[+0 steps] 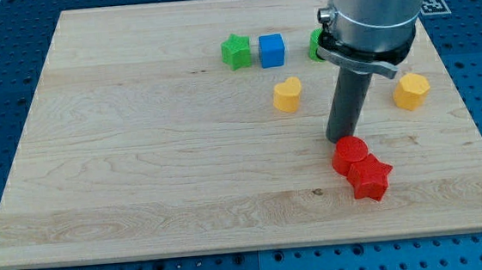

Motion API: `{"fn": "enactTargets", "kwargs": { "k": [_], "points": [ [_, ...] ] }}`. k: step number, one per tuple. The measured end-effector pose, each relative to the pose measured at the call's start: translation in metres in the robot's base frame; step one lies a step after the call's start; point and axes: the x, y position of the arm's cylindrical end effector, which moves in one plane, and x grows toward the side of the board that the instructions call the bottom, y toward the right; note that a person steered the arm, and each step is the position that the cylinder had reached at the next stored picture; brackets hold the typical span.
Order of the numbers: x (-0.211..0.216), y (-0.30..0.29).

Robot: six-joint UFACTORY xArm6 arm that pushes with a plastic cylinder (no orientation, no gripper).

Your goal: Move the yellow hexagon closer to the yellow heart

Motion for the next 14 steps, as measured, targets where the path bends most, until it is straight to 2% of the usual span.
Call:
{"fn": "enactTargets", "kwargs": {
  "k": [2,3,4,5,7,10,14],
  "points": [
    [0.000,0.102],
    [-0.017,0.138],
    [-0.051,0.140],
    [-0.049,0.140],
    [-0.071,0.143],
    [-0.058,0.150],
    [-0.058,0.075]
  ]
}}
